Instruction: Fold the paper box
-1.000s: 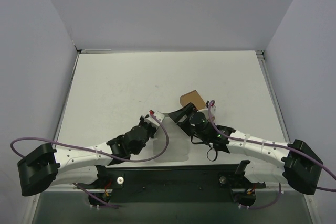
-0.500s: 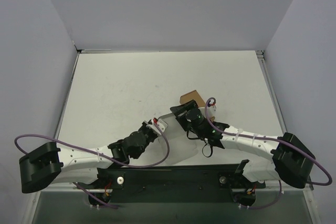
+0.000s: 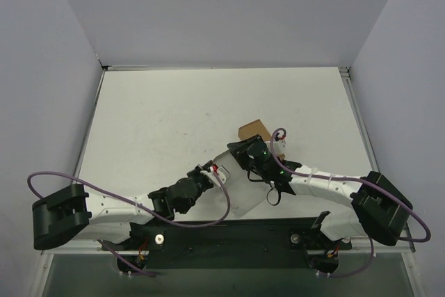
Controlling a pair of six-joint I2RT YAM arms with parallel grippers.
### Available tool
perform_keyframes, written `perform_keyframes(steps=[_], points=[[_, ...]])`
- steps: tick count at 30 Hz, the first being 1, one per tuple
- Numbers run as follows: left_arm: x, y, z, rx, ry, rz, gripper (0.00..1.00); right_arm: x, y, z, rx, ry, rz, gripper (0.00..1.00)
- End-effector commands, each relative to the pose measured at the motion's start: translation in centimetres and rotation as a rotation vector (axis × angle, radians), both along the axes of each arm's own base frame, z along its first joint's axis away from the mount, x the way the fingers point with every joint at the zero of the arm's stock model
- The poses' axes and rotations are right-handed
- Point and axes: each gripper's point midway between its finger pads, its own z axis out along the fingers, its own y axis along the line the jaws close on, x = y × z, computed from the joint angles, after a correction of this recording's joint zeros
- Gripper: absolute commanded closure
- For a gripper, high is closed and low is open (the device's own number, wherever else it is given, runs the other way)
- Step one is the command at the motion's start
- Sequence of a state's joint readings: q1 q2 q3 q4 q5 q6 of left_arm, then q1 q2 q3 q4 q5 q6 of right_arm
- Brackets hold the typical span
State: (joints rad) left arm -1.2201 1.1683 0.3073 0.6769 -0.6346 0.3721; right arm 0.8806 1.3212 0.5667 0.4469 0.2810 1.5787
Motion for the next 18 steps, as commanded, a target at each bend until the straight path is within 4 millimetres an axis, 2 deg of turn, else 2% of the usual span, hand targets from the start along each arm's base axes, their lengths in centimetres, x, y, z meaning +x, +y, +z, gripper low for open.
perform_keyframes(steps=[1, 5, 6, 7, 10, 15, 18], points=[[-0.3, -1.9, 2.9, -0.068, -0.058, -0.051, 1.00, 0.2, 0.6, 0.4, 0.033, -0.014, 0.016, 0.68], [-0.2, -2.0, 3.0, -0.053, -0.064, -0.048, 1.00, 0.1, 1.3, 0.8, 0.015, -0.027, 0.062, 0.75], [-0.2, -2.2, 3.1, -0.047, -0.064, -0.048, 1.00, 0.0, 1.3, 0.8, 0.008, -0.025, 0.069, 0.79], [-0.1, -2.2, 3.1, -0.046, -0.063, -0.043, 1.00, 0.0, 1.5, 1.0, 0.005, -0.031, 0.078, 0.88], [0.2, -2.3, 3.3, -0.042, -0.055, -0.023, 1.00, 0.1, 1.4, 1.1, 0.005, -0.036, 0.072, 0.96], [0.4, -2.8, 4.1, -0.065, -0.035, -0.010, 1.00, 0.4, 1.4, 1.7, 0.019, -0.054, 0.066, 1.00], [0.1, -2.9, 4.7, -0.093, -0.027, -0.024, 0.93, 0.4, 1.6, 1.7, 0.019, -0.059, 0.069, 1.00]])
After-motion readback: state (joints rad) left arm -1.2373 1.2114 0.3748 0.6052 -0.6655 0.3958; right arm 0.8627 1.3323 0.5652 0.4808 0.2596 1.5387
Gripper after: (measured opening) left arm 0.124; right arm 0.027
